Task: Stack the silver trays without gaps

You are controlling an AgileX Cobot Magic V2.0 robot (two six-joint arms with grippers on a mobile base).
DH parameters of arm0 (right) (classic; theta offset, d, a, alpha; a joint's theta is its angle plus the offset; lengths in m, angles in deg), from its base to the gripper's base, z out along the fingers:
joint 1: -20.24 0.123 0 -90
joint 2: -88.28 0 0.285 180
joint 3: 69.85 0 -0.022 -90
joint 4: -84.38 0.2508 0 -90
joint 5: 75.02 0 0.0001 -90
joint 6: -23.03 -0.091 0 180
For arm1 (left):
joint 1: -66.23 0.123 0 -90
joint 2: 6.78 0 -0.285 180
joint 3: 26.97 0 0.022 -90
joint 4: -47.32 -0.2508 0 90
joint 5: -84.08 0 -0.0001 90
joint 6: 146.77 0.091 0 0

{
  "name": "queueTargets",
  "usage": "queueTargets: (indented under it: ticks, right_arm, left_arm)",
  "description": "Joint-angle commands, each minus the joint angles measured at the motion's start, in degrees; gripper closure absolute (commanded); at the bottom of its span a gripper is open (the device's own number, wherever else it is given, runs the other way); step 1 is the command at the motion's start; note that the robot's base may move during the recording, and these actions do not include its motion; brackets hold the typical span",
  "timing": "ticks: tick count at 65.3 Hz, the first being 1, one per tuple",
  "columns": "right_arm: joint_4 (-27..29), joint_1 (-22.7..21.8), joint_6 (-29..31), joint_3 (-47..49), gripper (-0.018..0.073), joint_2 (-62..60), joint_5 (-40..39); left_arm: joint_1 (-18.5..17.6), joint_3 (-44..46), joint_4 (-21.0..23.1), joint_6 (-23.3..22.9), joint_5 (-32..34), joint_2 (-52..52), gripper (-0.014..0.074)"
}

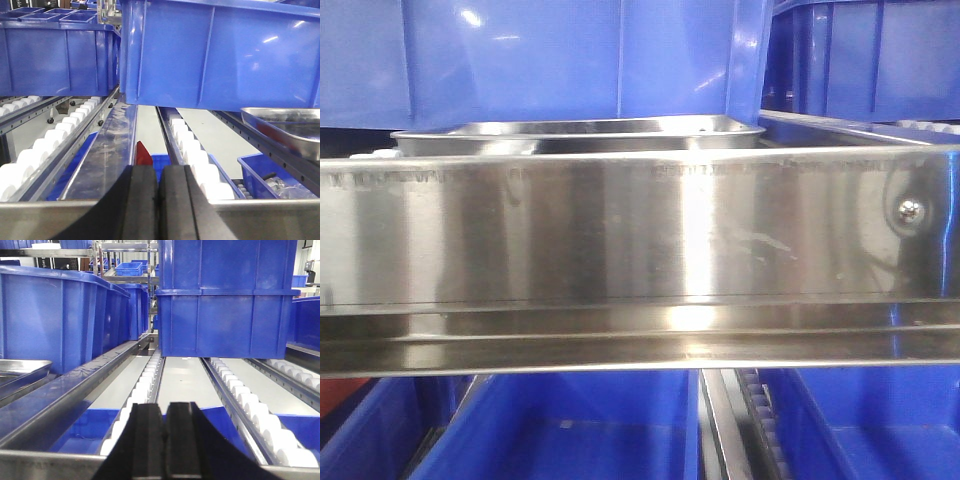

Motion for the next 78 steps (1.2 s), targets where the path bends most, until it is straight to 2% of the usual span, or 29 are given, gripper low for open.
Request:
queueTargets:
  ticks: [1,46,49,52,56,63,67,72,78]
  right_arm:
    - [0.05,-0.09,-0.05,0.07,0.0643,-0.22,-1.39]
    - [0.05,-0.08,0.31,0.07,0.0643,-0.22,-1.39]
    - [0.05,-0.08,0.32,0.07,0.0643,-0.22,-1.64]
    - [0.05,-0.08,0.32,0.07,0.0643,-0.22,-3.89]
    - [0.05,-0.08,0.32,0.07,0.0643,-0.22,-9.09]
    - [0.05,-0.08,0.06,0.07,0.0643,-0.22,-25.56]
    - [0.05,-0.08,0.06,0.84,0.0643,-0.22,-32.24]
    - [0.05,-0.08,-0.24,4.98,0.0643,-0.22,-31.58]
    - [0.05,-0.08,-0.87,13.63,0.0643,-0.22,-22.87]
  left_arm:
    - [-0.35,0.17,-0.19,-0.44,1.19,-0.19,0.0603]
    - [-0.33,0.17,-0.19,-0.34,1.81,-0.19,0.0603]
    - [-0.33,0.17,-1.98,0.23,3.23,-0.19,0.0603]
    - [-0.33,0.17,-3.65,0.23,5.43,-0.19,0.0603]
    - [-0.33,0.17,-3.78,0.23,9.52,-0.19,0.0603]
    - [-0.33,0.17,-3.78,0.23,18.62,-0.19,0.0603]
    - [-0.33,1.54,-3.78,0.23,22.25,-0.19,0.0603]
    - [-0.33,5.09,-3.89,0.23,22.13,-0.19,0.0603]
    - [-0.33,10.57,-4.28,0.23,19.00,-0.19,0.0603]
